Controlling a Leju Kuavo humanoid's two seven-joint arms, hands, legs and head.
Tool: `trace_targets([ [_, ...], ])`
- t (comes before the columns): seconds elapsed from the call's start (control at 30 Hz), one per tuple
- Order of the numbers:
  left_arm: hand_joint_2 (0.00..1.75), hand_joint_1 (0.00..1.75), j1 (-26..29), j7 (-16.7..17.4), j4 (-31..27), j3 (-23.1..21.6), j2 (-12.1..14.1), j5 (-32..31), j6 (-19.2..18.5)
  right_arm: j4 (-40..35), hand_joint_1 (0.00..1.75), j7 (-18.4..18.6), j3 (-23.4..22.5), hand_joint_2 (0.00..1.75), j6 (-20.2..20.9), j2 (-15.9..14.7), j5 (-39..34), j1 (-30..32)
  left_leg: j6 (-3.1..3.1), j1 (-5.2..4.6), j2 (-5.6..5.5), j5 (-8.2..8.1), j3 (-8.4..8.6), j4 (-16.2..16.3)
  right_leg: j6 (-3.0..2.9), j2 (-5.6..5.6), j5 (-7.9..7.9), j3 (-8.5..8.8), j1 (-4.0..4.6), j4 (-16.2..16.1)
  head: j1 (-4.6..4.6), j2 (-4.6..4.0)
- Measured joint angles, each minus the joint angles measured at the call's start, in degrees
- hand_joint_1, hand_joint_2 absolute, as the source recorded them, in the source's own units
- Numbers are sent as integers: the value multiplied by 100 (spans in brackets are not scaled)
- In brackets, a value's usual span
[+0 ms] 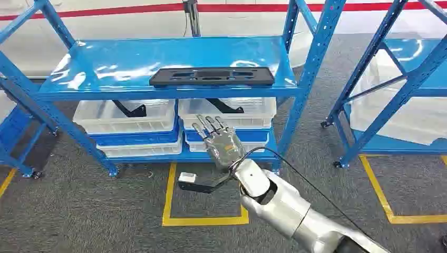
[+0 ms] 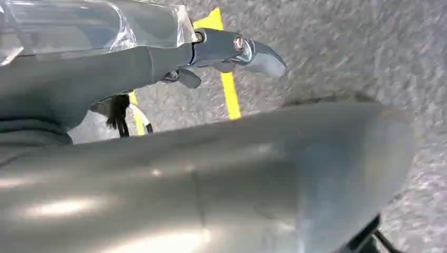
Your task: Take the parts from the cabinet and place them on the table.
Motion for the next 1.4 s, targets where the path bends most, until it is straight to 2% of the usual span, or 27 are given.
trace_targets([
  [0.03,0,0,-9,-9,2,0,7,15,4,0,0,-11,4,175,-4,6,-7,-3,-60,-5,5,-56,40,1,7,5,-88,95,31,-209,0,-2],
  [0.07,0,0,-42,-20,2,0,9,24,4,0,0,-22,15,175,-13,42,-13,-44,-97,-17,4,-102,25,48,-118,-43,-352,97,48,-230,4,-29],
  [0.1,0,0,-50,-20,2,0,7,28,2,-2,0,-26,24,175,-17,52,-24,-48,-130,-37,7,-143,21,40,-168,-44,-183,126,53,-212,0,-26],
  [0.2,0,0,-27,-24,2,-2,2,28,4,-24,0,-39,37,175,-22,153,-63,-73,-183,4,13,-192,76,138,-339,-16,-225,199,51,-205,-4,-24],
  [0.27,0,0,-57,-33,2,-2,2,26,7,-44,0,-50,39,175,-24,212,-70,-143,-245,22,11,-450,-277,811,-404,-2,-271,236,50,-205,-13,-24],
  [0.33,0,0,-59,-35,4,-2,2,26,7,-46,0,-50,42,175,-22,251,-90,-167,-289,22,11,-795,-867,1748,-427,5,-329,279,61,-203,-13,-24],
  [0.37,0,0,-38,-35,2,-2,2,26,7,-46,0,-50,48,175,-22,264,-125,-161,-291,21,11,-840,-1132,2070,-429,11,-370,319,75,-203,-13,-24],
  [0.4,0,0,-20,-35,2,-2,2,28,6,-46,0,-52,61,175,-22,280,-142,-162,-279,20,11,-750,-1224,2055,-431,20,-407,363,81,-203,-13,-24],
  [0.43,0,0,-10,-35,2,-2,2,28,4,-46,0,-59,66,175,-22,293,-153,-164,-249,15,11,-508,-1177,1758,-429,30,-449,424,93,-203,-15,-24],
  [0.47,0,0,-11,-37,2,-2,2,28,4,-46,0,-59,66,175,-22,317,-172,-172,-211,4,10,-193,-1036,1319,-421,32,-489,491,105,-204,-15,-24],
  [0.53,0,0,-15,-39,7,-2,7,28,6,-46,0,-68,68,175,-17,352,-197,-208,-53,-64,14,468,-697,246,-407,32,-578,599,101,-222,-17,-28],
  [0.57,0,0,-32,-39,9,-2,11,28,2,-46,0,-68,70,175,-13,367,-205,-241,-33,-107,16,235,-684,245,-375,34,-596,633,119,-235,-20,-35],
  [0.6,0,0,-42,-50,9,-2,9,28,0,-46,0,-72,77,175,-11,376,-245,-267,-30,-139,7,158,-653,215,-319,38,-626,627,82,-250,-22,-39],
  [0.67,0,0,-1,-55,9,-2,0,37,-4,-46,0,-83,87,175,-2,400,-267,-242,-11,-128,5,242,-575,150,-262,35,-594,675,106,-134,-18,-28],
  [0.73,0,0,6,-59,9,-2,2,39,-4,-46,0,-94,90,175,-2,415,-278,-248,6,-90,14,257,-449,122,-211,18,-718,662,80,-3,-20,-28],
  [0.77,0,0,-9,-59,11,-2,4,37,2,-46,0,-98,90,175,-2,433,-293,-267,36,-84,15,237,-422,128,-199,18,-876,501,85,296,-22,-28],
  [0.87,0,0,-30,-76,11,-2,-9,41,-13,-42,0,-138,101,175,24,444,-317,-240,82,-83,7,154,-371,129,-169,19,-1328,-304,88,1546,-20,-28],
  [0.9,0,0,-13,-81,11,-2,-11,48,-26,-39,0,-186,114,175,63,444,-369,-215,71,-73,-2,116,-329,129,-153,18,-1265,-475,83,1655,-22,-28],
  [0.93,0,0,3,-87,11,-2,-11,55,-26,-37,0,-232,127,175,96,446,-400,-198,57,-59,-9,77,-278,130,-133,17,-1075,-467,79,1474,-20,-28],
  [1.03,0,0,15,-98,11,-2,-13,61,-31,-31,0,-359,192,175,218,466,-505,-179,-35,-24,-23,-89,-74,128,-100,-3,-75,47,37,-32,-22,-28],
  [1.07,0,0,-5,-100,15,-2,-9,63,-31,-20,0,-372,203,175,245,465,-514,-179,-69,-33,-23,-116,-36,136,-111,-4,-253,58,72,-87,-26,-37],
  [1.1,0,0,-30,-100,15,-2,-7,63,-31,-20,0,-376,216,175,260,490,-538,-186,-98,-46,-25,-140,-80,143,-205,-37,-406,72,79,-112,-24,-48],
  [1.13,0,0,-33,-100,15,-2,-7,63,-31,-15,0,-376,230,175,278,516,-551,-167,-129,-53,-19,-189,-76,133,-252,-31,-255,80,83,-121,-18,-35],
  [1.23,0,0,-15,-103,15,-4,-7,76,-37,0,0,-402,269,175,299,575,-610,-162,-197,-26,-7,-247,-46,242,-383,-12,-303,158,55,-129,-17,-28],
  [1.27,0,0,-32,-107,15,-4,-7,81,-37,4,0,-422,275,175,302,577,-612,-174,-233,-25,-2,-335,-177,521,-420,-8,-330,185,50,-128,-20,-28],
  [1.37,0,0,-59,-107,15,-4,-7,96,-37,9,0,-459,317,175,321,629,-673,-165,-300,-3,-3,-782,-1087,1909,-450,7,-420,244,58,-127,-22,-26],
  [1.4,0,0,-42,-107,15,-4,-7,103,-37,15,0,-468,339,175,332,632,-686,-145,-302,-3,-2,-809,-1304,2134,-448,14,-464,292,63,-127,-20,-26],
])
